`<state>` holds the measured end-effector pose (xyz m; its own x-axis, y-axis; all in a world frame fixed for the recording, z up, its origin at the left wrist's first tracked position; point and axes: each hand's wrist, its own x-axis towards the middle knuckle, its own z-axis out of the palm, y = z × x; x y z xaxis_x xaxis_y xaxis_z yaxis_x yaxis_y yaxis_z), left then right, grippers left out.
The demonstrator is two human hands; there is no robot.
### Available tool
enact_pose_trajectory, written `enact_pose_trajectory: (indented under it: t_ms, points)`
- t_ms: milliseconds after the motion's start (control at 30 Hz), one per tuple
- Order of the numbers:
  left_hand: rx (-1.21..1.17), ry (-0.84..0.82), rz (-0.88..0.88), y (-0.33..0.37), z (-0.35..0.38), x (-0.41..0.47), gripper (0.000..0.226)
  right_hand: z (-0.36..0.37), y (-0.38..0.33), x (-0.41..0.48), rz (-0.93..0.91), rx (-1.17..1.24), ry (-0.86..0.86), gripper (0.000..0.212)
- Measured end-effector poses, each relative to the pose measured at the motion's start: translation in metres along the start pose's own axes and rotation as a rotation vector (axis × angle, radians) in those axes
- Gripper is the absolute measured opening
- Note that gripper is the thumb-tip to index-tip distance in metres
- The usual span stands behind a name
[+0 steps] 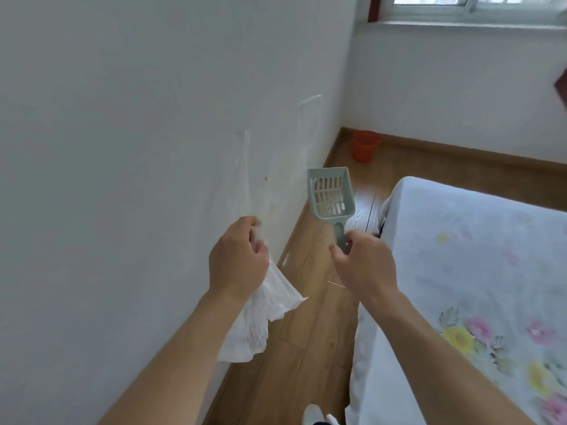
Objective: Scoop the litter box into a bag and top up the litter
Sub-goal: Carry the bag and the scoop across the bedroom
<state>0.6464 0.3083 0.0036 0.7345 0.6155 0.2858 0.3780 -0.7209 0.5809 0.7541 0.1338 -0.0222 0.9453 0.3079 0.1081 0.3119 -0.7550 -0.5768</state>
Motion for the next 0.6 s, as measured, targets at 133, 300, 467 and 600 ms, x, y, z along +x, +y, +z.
enact_pose_trajectory:
  t_ms: [133,300,467,600]
  points:
    - [-0.028,-0.050,0.054,0.003,0.019,0.052,0.029,0.001,-0.002,0.040,0.062,0.002,0.045,0.018]
    - [-0.076,-0.086,0.138,0.006,0.052,0.126,0.029,0.008,-0.006,0.098,0.156,-0.016,0.112,0.021]
    - [-0.142,-0.162,0.238,0.019,0.098,0.194,0.027,0.004,-0.008,0.151,0.228,-0.027,0.204,0.018]
    - [-0.179,-0.200,0.258,0.043,0.139,0.247,0.026,-0.007,0.007,0.191,0.319,-0.051,0.213,0.018]
